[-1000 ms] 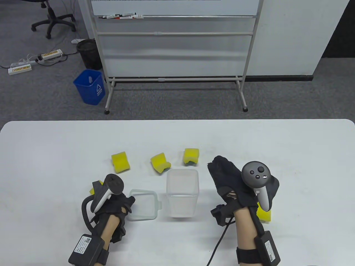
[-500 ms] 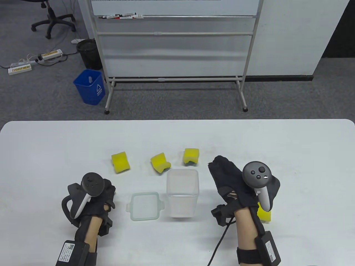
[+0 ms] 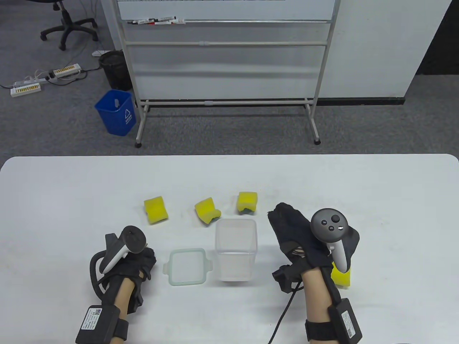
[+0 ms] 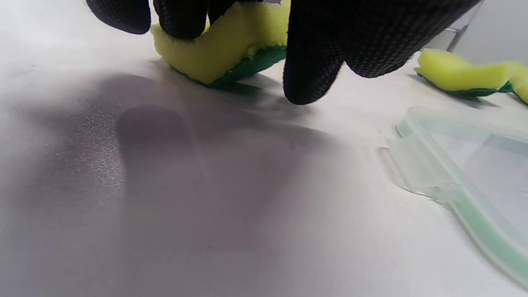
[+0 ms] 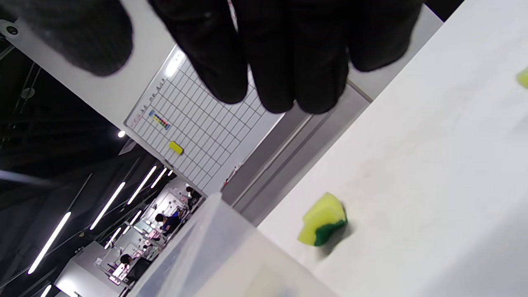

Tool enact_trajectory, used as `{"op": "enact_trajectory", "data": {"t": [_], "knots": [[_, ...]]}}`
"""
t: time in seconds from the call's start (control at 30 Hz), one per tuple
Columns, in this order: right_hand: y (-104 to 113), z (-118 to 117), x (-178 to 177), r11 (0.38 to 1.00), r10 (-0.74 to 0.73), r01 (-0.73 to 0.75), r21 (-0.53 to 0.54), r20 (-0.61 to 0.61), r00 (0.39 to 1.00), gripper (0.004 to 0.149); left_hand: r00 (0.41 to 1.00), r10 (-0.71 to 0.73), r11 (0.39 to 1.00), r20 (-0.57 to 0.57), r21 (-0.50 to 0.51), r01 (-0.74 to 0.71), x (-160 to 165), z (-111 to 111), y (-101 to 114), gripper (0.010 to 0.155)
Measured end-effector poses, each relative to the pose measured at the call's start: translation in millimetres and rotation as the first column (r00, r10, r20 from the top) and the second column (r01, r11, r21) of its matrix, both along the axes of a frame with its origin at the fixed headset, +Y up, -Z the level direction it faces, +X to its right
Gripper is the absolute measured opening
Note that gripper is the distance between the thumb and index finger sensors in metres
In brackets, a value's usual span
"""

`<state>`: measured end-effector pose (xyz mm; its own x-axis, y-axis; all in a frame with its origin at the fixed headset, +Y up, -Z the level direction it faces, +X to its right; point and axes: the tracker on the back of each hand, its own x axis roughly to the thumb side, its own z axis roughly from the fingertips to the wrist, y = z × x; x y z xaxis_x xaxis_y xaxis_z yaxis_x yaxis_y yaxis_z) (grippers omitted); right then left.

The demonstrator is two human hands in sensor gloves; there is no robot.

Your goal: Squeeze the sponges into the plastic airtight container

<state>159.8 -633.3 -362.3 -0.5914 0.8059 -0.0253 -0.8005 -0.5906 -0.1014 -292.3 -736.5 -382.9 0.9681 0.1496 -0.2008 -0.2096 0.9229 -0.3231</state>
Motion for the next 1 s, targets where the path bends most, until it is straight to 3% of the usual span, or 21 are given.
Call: {"op": "enact_trajectory", "data": {"t": [0.17,0.3,0.43,0.53,0.63,0.73,0.83,0.93,1.0], "knots": [[0,0,-1,1.000,0.007,-0.007,-0.003,0.000,1.000,0.075,0.999,0.015,0.997,-0.041,0.076,-0.011,-5,-1,3,0.054],[3,1,-3,1.000,0.008,-0.008,0.012,-0.002,1.000,0.075,0.992,0.121,0.979,-0.028,0.166,-0.115,-8,4,23,0.054],[8,4,-7,0.999,0.004,-0.003,0.047,-0.006,1.000,0.075,0.934,0.353,0.864,0.058,0.362,-0.350,-2,15,56,0.054],[13,7,-13,0.997,0.006,-0.004,0.081,-0.017,1.000,0.076,0.797,0.546,0.691,0.257,0.399,-0.602,14,21,73,0.055],[17,10,-22,0.990,-0.008,0.014,0.139,-0.049,0.999,0.076,0.597,0.689,0.516,0.411,0.300,-0.802,41,21,86,0.056],[20,13,-33,0.980,-0.009,0.026,0.197,-0.086,0.996,0.076,0.497,0.708,0.439,0.502,0.239,-0.866,71,18,100,0.056],[21,16,-47,0.967,0.055,-0.029,0.254,-0.095,0.994,0.076,0.424,0.717,0.400,0.553,0.171,-0.900,103,19,114,0.056],[21,19,-55,0.952,0.105,-0.075,0.297,-0.088,0.991,0.077,0.369,0.719,0.370,0.589,0.125,-0.920,132,25,125,0.057],[21,20,-57,0.951,0.057,-0.019,0.308,-0.116,0.992,0.078,0.346,0.704,0.358,0.620,0.110,-0.927,147,30,130,0.057]]}}
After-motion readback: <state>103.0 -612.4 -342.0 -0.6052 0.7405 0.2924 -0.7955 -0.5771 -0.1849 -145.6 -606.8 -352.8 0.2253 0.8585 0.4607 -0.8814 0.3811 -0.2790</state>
